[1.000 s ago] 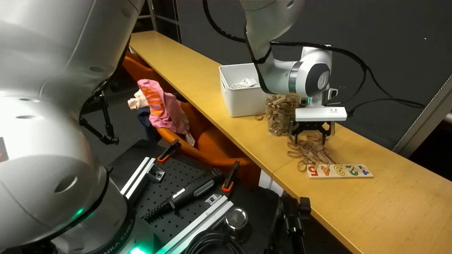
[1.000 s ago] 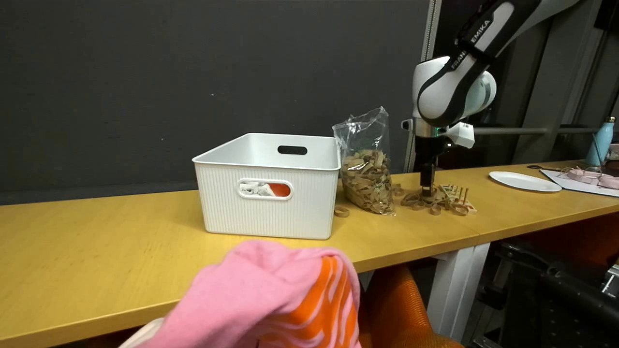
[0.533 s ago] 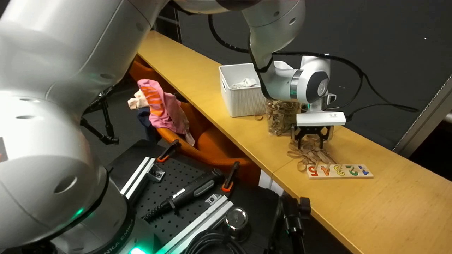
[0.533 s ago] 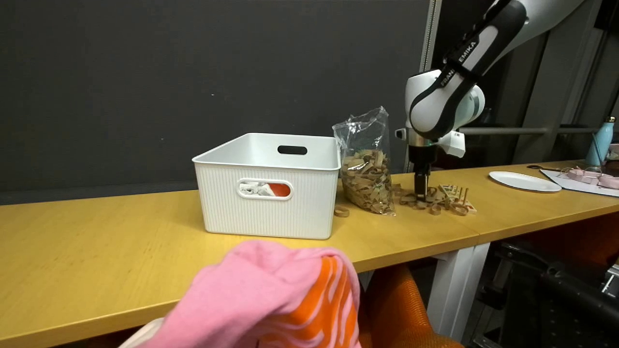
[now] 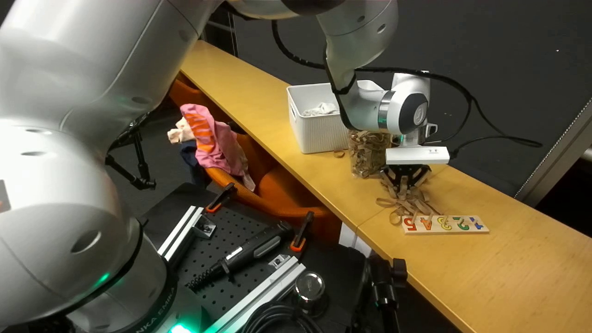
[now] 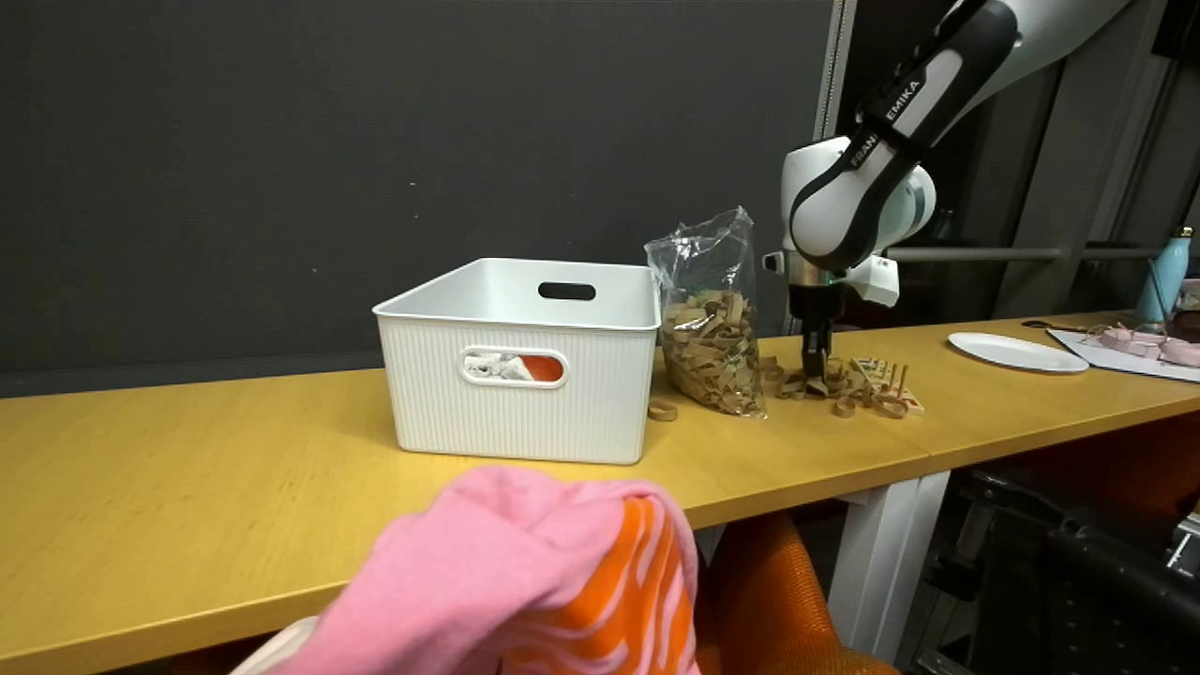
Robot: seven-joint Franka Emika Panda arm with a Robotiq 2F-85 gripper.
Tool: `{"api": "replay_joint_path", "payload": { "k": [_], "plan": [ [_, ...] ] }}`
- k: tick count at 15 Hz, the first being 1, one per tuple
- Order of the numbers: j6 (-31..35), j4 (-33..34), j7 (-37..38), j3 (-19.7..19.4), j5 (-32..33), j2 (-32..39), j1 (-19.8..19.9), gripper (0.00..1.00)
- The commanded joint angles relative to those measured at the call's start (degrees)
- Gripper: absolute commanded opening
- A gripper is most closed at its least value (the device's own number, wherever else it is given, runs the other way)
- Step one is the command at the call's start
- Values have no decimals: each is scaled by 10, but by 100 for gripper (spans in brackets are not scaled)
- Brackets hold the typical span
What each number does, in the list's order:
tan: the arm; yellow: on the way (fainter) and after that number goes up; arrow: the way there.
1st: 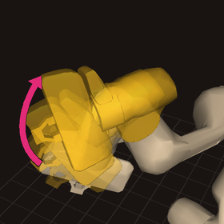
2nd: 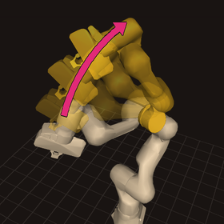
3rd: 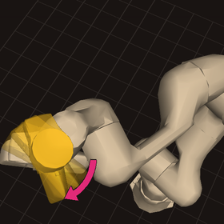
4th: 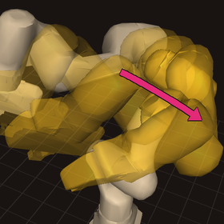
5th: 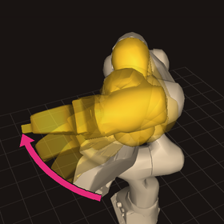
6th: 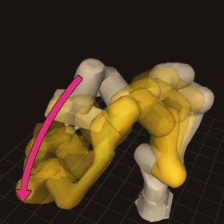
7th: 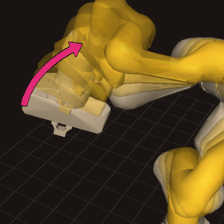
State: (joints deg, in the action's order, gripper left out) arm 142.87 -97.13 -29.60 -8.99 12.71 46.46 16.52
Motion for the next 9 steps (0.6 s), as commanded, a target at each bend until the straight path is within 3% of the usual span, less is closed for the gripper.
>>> {"api": "replay_joint_path", "payload": {
  "k": [1,9],
  "plan": [
    [-17,-6,12,7,6,-15,5,0],
    [-5,-69,67,-12,17,-104,-17,1]
  ]
}}
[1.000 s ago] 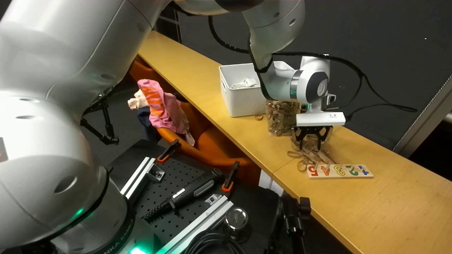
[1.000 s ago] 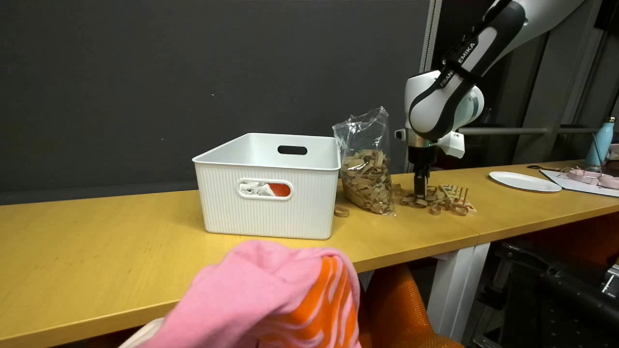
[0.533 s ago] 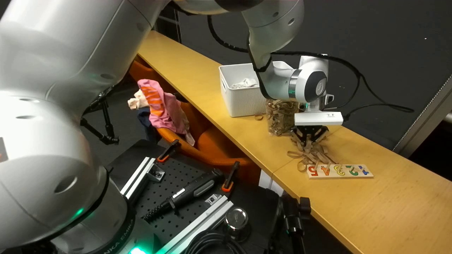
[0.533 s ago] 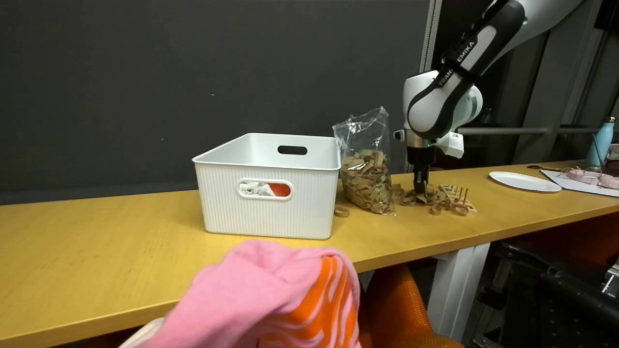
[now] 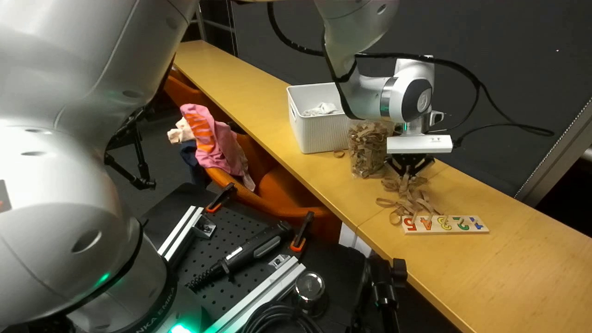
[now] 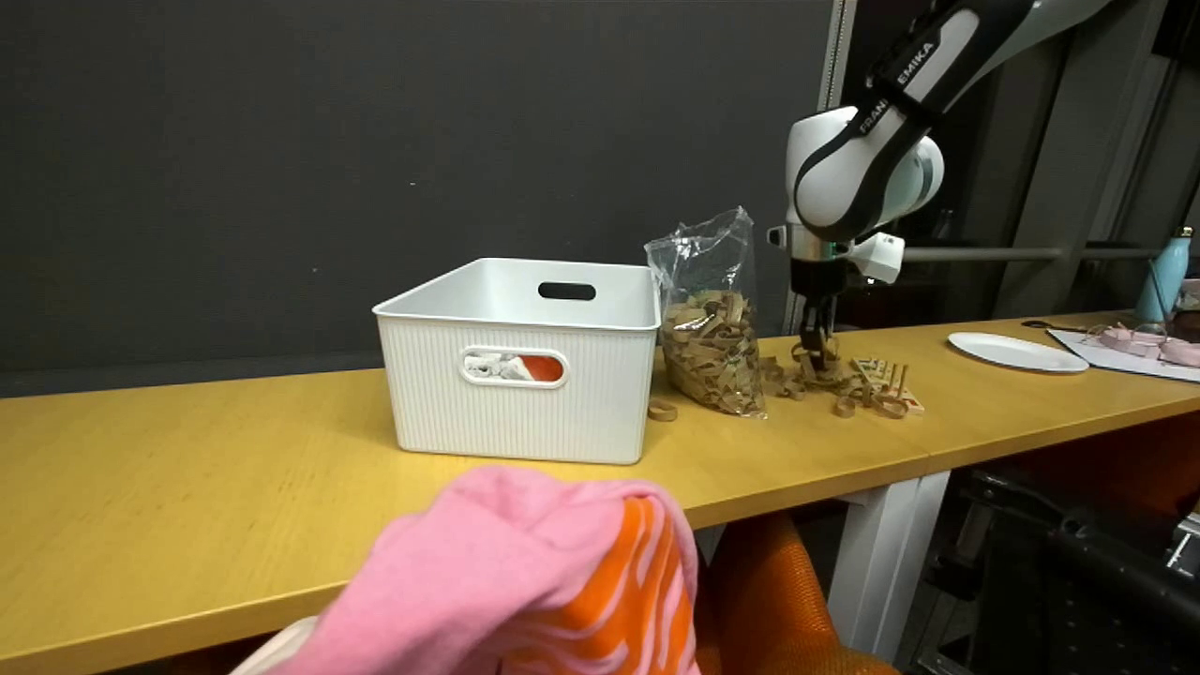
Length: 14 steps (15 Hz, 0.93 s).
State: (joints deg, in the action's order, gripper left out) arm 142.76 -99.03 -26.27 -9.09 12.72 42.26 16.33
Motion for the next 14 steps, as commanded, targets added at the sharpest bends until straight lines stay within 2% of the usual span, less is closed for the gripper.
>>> {"api": "replay_joint_path", "payload": {
  "k": [1,9,14],
  "plan": [
    [-3,-56,45,-14,19,-76,-19,1],
    [-8,-88,158,-50,78,-215,-71,1],
    [21,-91,213,-46,141,-280,-97,1]
  ]
}}
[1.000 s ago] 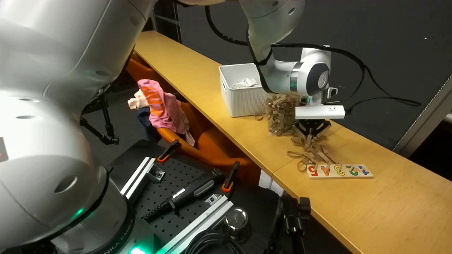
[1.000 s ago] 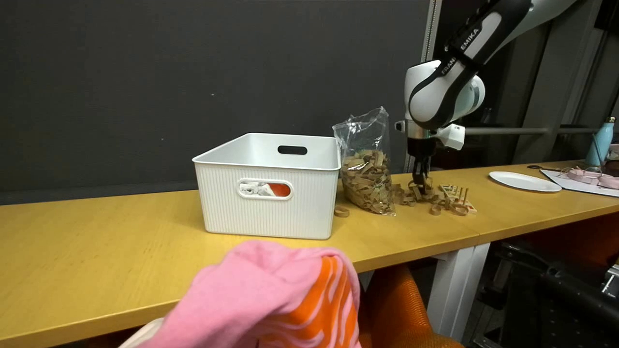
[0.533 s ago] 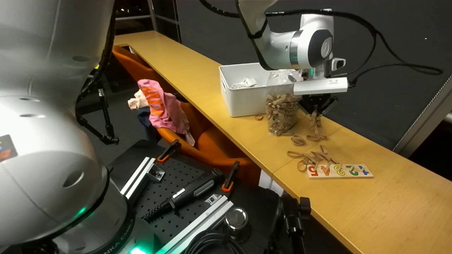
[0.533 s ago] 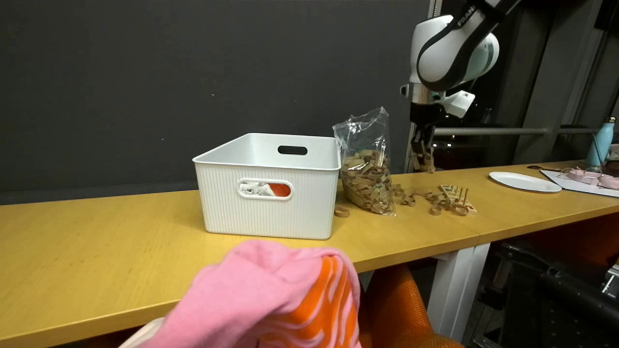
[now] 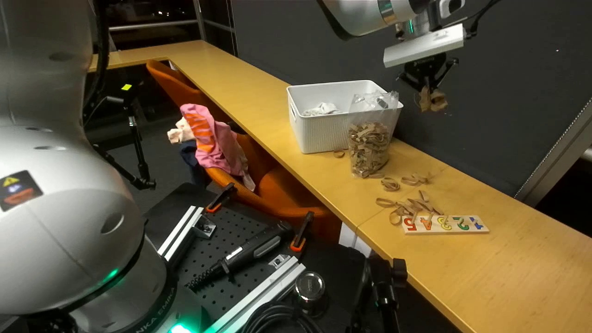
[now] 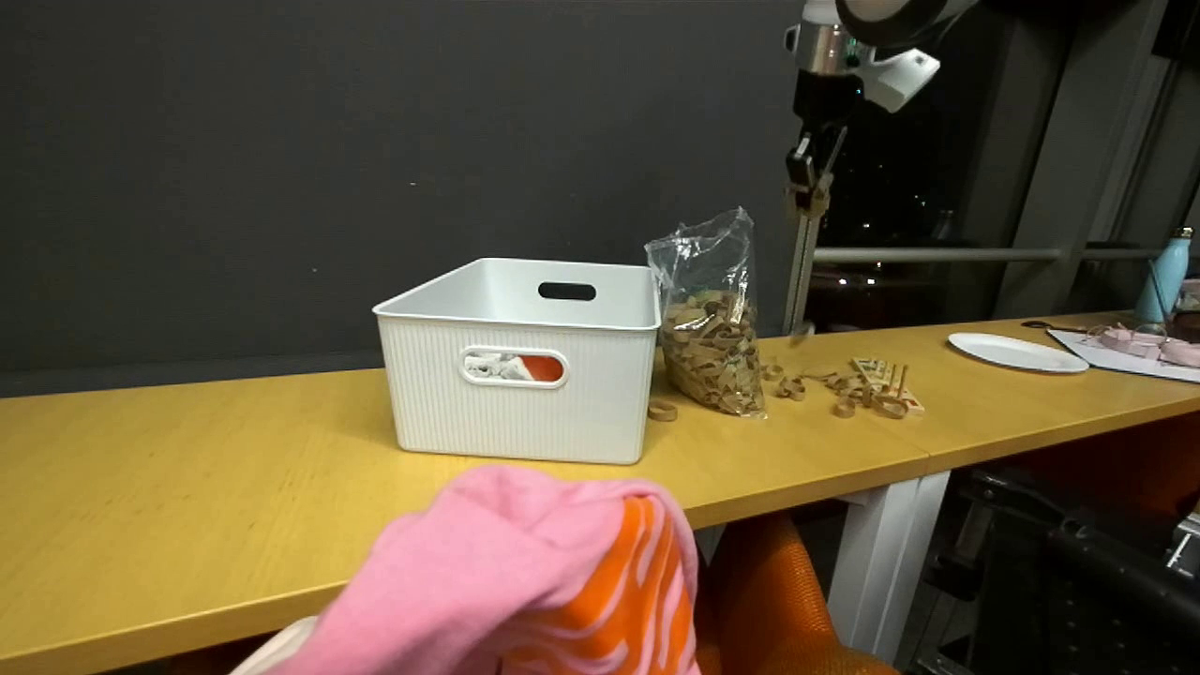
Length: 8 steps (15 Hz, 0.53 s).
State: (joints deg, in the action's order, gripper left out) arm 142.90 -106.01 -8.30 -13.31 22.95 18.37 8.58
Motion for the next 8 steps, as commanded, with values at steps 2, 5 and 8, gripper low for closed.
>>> {"api": "replay_joint_path", "payload": {
  "k": [2,5,8],
  "plan": [
    [23,-8,47,5,53,-43,-30,1],
    [20,11,66,16,71,-27,-50,1],
    [22,28,84,22,95,-5,-69,1]
  ]
}}
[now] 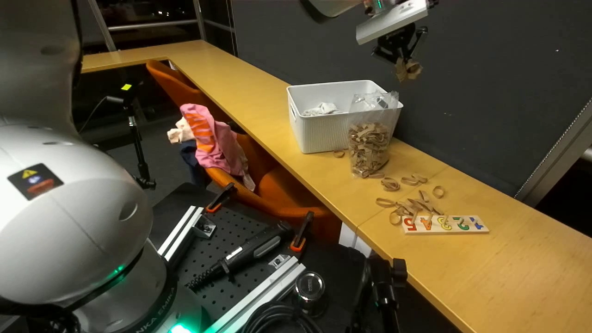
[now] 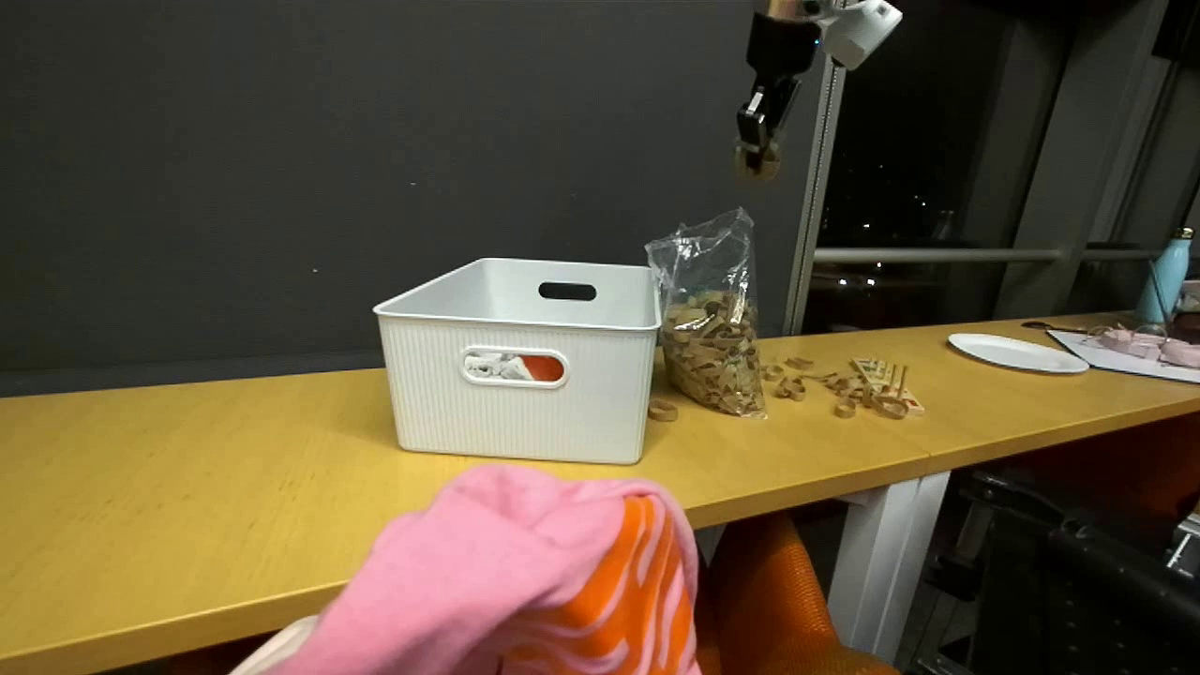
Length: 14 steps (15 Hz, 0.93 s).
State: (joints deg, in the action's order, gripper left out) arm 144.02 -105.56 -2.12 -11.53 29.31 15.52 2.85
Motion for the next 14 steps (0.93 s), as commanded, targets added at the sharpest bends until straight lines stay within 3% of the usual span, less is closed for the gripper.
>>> {"api": "replay_joint_path", "payload": {
  "k": [1,7,14],
  "plan": [
    [9,30,25,5,38,32,-17,1],
    [-1,66,22,14,26,91,-31,1],
    [-2,11,36,12,30,89,-51,1]
  ]
}}
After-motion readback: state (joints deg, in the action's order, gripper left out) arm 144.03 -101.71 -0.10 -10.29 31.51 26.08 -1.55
